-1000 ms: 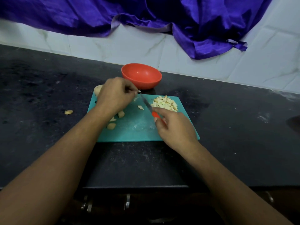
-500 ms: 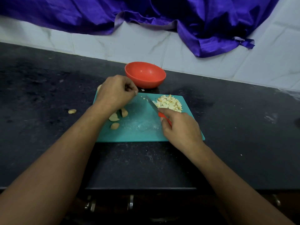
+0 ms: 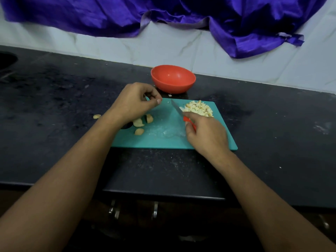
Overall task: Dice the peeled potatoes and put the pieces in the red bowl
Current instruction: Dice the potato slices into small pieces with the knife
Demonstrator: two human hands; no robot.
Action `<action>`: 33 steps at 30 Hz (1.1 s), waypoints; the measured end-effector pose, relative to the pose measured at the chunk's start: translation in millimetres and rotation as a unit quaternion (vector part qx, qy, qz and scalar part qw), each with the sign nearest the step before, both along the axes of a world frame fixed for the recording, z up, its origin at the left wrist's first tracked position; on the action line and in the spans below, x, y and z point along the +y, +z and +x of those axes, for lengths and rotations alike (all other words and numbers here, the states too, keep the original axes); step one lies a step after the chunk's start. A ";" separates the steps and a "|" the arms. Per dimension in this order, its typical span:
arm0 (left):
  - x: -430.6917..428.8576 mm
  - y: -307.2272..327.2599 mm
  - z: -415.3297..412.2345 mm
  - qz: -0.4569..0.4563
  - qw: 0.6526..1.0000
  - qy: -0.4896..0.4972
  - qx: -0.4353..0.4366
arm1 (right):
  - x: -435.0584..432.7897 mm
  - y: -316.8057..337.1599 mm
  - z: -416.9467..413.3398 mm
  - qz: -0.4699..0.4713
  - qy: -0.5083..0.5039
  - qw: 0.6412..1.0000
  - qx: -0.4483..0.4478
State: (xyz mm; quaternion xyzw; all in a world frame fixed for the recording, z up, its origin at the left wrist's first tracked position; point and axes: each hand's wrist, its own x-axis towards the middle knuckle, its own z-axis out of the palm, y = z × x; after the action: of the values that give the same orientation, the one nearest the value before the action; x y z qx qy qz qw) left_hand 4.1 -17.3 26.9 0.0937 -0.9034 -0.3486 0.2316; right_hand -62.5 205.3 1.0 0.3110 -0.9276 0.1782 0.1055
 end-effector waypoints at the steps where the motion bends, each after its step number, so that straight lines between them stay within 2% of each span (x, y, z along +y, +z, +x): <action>1: -1.8 2.0 4.9 0.000 1.000 -0.001 -0.012 | 0.4 -2.1 0.6 -0.008 0.004 1.000 0.009; 3: -8.0 7.2 14.3 -0.030 0.998 -0.004 -0.059 | 1.1 -4.4 2.6 -0.023 0.011 0.999 0.023; 7: -13.4 9.0 23.7 -0.153 0.973 -0.022 -0.173 | 3.9 -5.4 2.3 -0.041 0.023 0.999 0.017; 10: -5.8 7.5 22.3 -0.186 0.961 -0.022 -0.204 | 4.0 -7.2 1.6 -0.045 0.023 0.999 0.017; 14: 3.3 9.5 13.4 -0.221 0.958 -0.011 -0.185 | 5.2 -9.0 0.0 -0.058 0.018 0.998 0.016; 19: 13.9 4.9 -2.1 -0.211 0.965 0.015 -0.157 | 6.3 -6.7 0.6 -0.071 0.006 0.997 0.000; 26: 42.4 -11.4 -10.3 -0.217 0.972 0.059 -0.074 | 7.3 -9.5 -3.0 -0.146 -0.004 0.989 -0.030; 33: 40.0 -13.5 -8.2 -0.188 0.978 0.059 -0.063 | 7.2 -11.0 -2.5 -0.165 0.008 0.986 -0.032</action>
State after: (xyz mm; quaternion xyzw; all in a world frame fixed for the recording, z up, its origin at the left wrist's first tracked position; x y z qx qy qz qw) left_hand -4.1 22.7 13.5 0.1238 -0.9582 -0.1520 0.2083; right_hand -65.0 212.5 -10.0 0.2907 -0.8859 0.3395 0.1239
